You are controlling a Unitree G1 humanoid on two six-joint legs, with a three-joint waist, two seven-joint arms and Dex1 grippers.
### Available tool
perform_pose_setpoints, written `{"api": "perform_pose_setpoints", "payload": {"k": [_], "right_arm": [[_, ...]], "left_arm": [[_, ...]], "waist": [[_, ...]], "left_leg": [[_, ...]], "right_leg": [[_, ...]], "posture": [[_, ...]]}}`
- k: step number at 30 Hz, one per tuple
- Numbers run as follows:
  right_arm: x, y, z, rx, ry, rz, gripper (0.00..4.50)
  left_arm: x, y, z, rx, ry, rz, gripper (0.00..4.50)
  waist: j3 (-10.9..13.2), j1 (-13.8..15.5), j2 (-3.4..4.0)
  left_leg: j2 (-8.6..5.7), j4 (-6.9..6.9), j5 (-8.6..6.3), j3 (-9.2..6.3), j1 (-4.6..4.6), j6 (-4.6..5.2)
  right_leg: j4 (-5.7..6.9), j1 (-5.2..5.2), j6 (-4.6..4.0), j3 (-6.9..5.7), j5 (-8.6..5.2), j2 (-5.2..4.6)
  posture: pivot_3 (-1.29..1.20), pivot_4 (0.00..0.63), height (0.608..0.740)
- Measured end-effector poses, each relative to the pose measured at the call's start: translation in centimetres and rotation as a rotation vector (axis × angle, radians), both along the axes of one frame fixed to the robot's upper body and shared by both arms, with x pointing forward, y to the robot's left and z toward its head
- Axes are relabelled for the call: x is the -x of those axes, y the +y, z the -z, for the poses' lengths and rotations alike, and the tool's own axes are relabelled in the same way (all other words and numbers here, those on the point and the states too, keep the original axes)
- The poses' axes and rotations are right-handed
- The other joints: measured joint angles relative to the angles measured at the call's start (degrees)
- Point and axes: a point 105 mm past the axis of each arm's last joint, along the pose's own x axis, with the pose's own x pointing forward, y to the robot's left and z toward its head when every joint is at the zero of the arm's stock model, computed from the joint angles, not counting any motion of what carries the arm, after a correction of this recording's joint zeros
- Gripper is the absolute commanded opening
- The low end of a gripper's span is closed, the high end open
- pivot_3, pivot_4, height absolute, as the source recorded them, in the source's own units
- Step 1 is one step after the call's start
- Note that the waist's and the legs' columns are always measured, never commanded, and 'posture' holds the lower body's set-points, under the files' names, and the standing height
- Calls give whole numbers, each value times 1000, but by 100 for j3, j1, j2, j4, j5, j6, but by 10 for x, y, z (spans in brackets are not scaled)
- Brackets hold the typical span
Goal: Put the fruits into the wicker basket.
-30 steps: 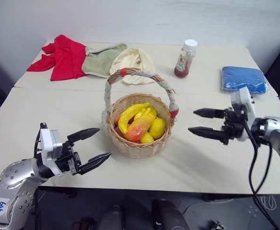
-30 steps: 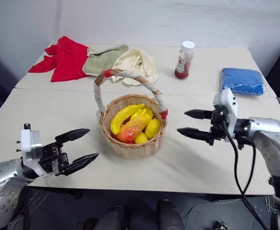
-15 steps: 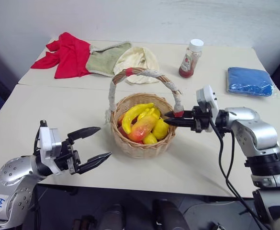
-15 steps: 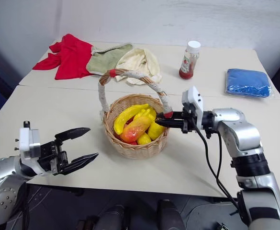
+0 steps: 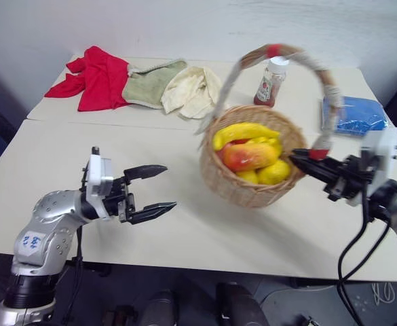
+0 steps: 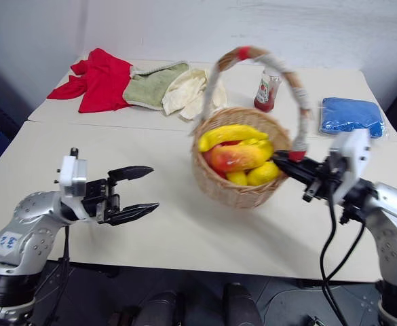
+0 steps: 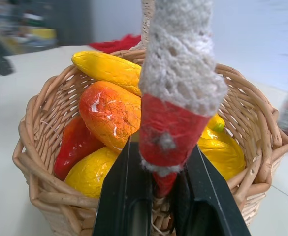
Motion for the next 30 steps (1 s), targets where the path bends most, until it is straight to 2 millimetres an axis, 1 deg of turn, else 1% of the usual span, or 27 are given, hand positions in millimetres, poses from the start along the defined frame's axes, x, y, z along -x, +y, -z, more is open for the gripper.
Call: {"api": "perform_pose_setpoints", "payload": {"k": [2,4,7,9,11,12,13,14,15,17,19,20,22,23,24,25,28,30], "right_arm": [[0,-12,4,0,-7,88,169],[-4,-18,3,0,-34,156,169],[-21,-33,0,-9,-73,290,169],[-33,-42,7,-11,-58,369,169],[-44,-51,26,-44,6,433,169],[-48,-54,35,-62,37,452,519],[-49,-57,37,-82,44,467,519],[-50,-57,37,-84,45,466,938],[-49,-57,37,-84,47,462,1205],[-48,-56,37,-75,59,443,1877],[-43,-60,42,-44,87,433,2552],[-39,-63,43,-31,96,430,2926],[-27,-69,47,50,113,412,3582],[-17,-70,47,147,118,375,3922],[-9,-70,47,199,127,342,4254],[-5,-72,44,204,115,334,4487],[8,-80,24,220,15,316,4487],[19,-85,24,306,0,277,4487]], "left_arm": [[-4,-4,2,6,8,21,4500],[-7,-7,3,7,10,39,4500],[-12,-13,1,9,-5,57,4500],[-15,-15,1,13,-9,56,4500],[-16,-15,3,8,-14,49,4500],[-16,-17,4,8,-16,51,4500],[-17,-17,4,6,-16,51,4500],[-17,-18,5,4,-17,52,4500],[-17,-18,5,3,-16,52,4500],[-17,-19,6,0,-15,54,4500],[-17,-19,6,-4,-15,51,4500],[-17,-18,6,-6,-15,49,4500],[-18,-17,6,-10,-14,40,4500],[-17,-16,7,-12,-12,33,4500],[-17,-10,9,-16,-6,12,4500],[-17,-5,12,-22,4,-8,4500],[-15,5,21,-35,19,-50,4500],[-12,18,29,-73,23,-103,4500]], "waist": [[0,0,0],[0,-27,0],[0,-69,0],[0,-65,0],[0,-63,0],[0,-62,0],[0,-64,0],[0,-70,0],[0,-69,0],[0,-63,0],[0,-60,0],[0,-41,0],[0,-3,1],[0,30,1],[0,53,1],[-1,51,-1],[-1,38,-1],[-1,52,-1]], "left_leg": [[-2,2,2,4,4,3],[-2,4,3,6,4,3],[-2,7,6,7,8,0],[-2,5,9,7,5,-3],[1,3,18,6,2,-15],[0,3,22,9,-1,-18],[0,3,22,10,-1,-17],[1,2,21,12,0,-15],[2,3,20,12,0,-13],[2,3,18,12,1,-6],[2,3,17,11,2,-4],[1,3,16,10,0,-3],[-1,3,15,10,1,0],[-3,2,13,11,1,3],[1,0,13,10,5,3],[4,2,13,11,7,3],[3,5,13,18,13,4],[3,-2,13,17,18,4]], "right_leg": [[4,1,1,4,1,2],[8,-1,4,9,2,5],[12,0,5,12,3,7],[13,-4,5,11,3,9],[12,-6,5,12,2,13],[12,-8,5,14,3,12],[12,-8,5,16,3,12],[12,-8,5,18,3,12],[12,-8,5,17,3,12],[12,-7,5,17,3,12],[12,-6,5,16,3,11],[10,-5,5,15,3,10],[9,-4,6,17,3,9],[5,-4,6,17,3,9],[1,2,6,15,3,13],[2,3,7,17,3,17],[7,5,12,26,6,16],[4,6,12,24,6,18]], "posture": [[0,150,740],[0,150,740],[0,150,740],[0,150,740],[0,150,740],[0,150,740],[0,150,740],[0,150,740],[0,150,740],[0,150,740],[0,150,740],[0,150,740],[0,150,740],[0,150,740],[0,150,740],[0,150,740],[0,150,740],[0,150,740]]}}
